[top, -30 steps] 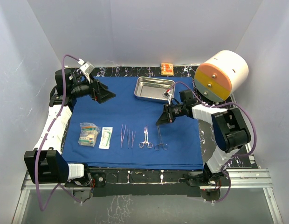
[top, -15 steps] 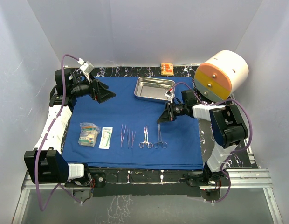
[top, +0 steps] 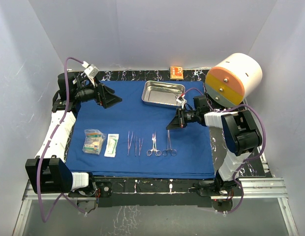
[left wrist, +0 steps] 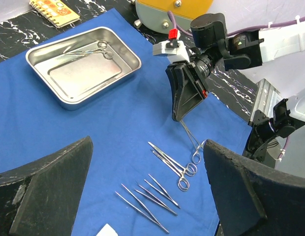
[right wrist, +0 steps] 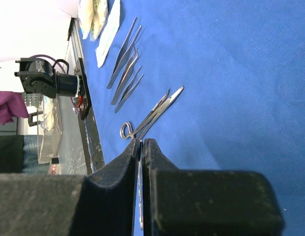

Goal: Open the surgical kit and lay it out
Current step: Place the medical item in the surgical kit.

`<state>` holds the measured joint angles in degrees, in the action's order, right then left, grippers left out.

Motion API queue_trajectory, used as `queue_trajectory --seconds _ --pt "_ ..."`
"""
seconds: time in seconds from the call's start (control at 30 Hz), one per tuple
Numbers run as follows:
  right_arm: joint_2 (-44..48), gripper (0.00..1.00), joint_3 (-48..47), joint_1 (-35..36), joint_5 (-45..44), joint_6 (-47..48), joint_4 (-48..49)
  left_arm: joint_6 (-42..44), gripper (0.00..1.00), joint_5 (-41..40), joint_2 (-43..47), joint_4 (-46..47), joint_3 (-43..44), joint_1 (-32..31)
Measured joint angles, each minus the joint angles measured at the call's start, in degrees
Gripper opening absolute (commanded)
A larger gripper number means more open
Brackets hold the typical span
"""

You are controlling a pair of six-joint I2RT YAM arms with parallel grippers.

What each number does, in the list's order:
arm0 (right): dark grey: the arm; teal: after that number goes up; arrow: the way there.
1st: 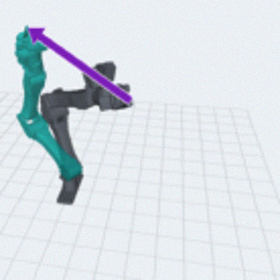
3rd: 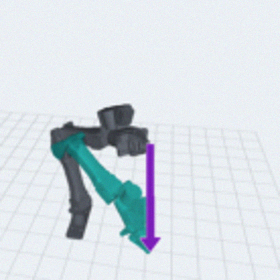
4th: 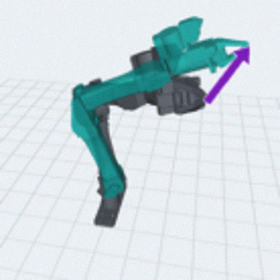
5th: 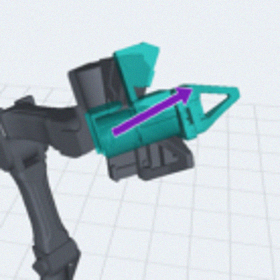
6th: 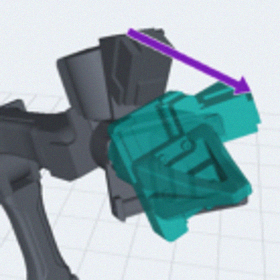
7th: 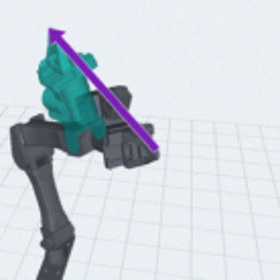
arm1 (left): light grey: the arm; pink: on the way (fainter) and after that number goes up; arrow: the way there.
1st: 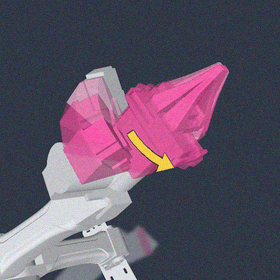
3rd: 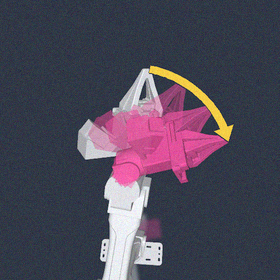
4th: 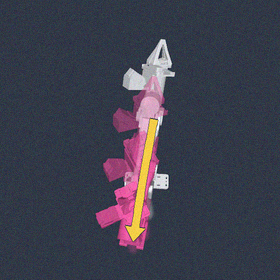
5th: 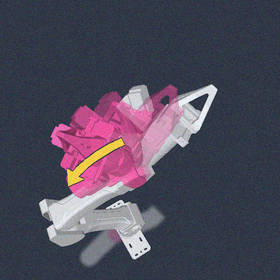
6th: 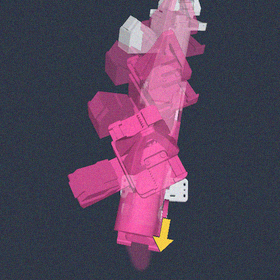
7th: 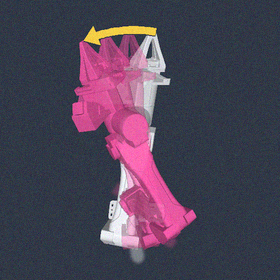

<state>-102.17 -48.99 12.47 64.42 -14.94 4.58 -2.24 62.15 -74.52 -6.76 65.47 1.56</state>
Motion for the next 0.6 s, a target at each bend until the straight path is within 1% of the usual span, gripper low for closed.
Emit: queue_trajectory --seconds 0.33,0.6 --pt "-1.46 0.00 1.05 -0.17 -0.02 -3.06 4.26 -0.33 0.94 0.04 0.00 0.35 -0.02 0.00" --pt "-3.04 0.00 1.05 -0.22 -0.02 -3.52 4.72 -0.37 0.94 0.11 0.00 0.35 -0.02 0.00"
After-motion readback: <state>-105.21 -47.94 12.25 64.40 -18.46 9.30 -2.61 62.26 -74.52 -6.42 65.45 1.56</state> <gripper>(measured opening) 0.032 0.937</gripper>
